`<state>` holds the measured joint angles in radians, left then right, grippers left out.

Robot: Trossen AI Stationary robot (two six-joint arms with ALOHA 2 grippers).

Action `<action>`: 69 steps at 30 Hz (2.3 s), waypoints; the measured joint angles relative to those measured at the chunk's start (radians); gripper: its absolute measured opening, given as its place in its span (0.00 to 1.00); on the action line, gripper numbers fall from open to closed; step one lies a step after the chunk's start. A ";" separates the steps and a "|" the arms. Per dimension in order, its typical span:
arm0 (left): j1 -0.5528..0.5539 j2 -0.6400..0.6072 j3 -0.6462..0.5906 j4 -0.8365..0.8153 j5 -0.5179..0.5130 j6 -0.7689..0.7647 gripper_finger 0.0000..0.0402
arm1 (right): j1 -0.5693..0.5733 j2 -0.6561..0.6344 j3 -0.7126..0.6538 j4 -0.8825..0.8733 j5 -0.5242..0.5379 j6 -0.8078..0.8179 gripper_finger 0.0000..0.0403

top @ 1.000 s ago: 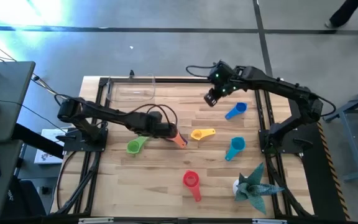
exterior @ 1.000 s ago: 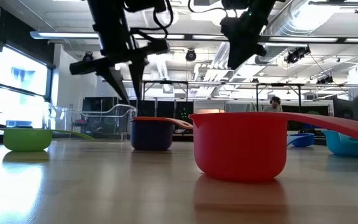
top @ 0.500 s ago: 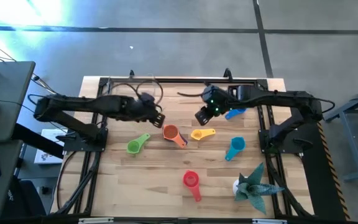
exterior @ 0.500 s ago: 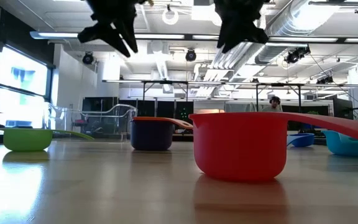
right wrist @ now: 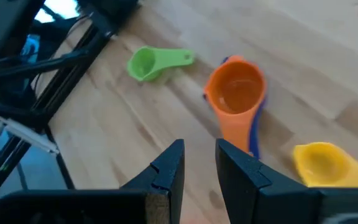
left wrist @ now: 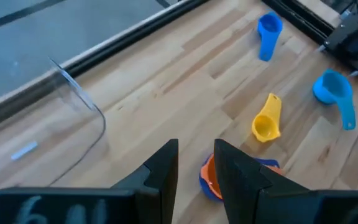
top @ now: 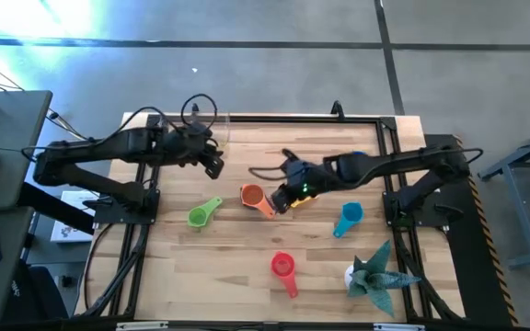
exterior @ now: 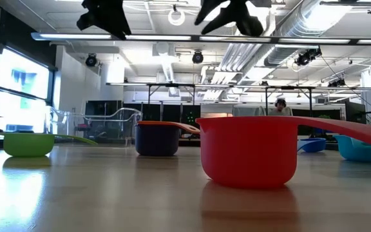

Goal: Nest measuring cups in basket
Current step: Stack the orange measuring cup on top of the violet measuring cup

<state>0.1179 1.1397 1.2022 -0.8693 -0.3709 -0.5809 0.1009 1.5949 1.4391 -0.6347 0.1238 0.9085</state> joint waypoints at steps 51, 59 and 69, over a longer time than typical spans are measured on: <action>0.047 -0.020 -0.001 -0.061 0.005 0.059 0.23 | 0.034 0.423 0.000 0.152 0.001 0.169 0.21; 0.047 -0.020 -0.001 -0.061 0.005 0.059 0.23 | 0.028 0.420 0.000 0.129 0.005 0.194 0.21; 0.046 -0.020 -0.001 -0.061 0.006 0.059 0.23 | 0.023 0.409 0.000 0.061 0.018 0.209 0.21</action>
<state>0.1642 1.1198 1.2015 -0.9306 -0.3653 -0.5215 0.1238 2.0037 1.4387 -0.5733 0.1417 1.1173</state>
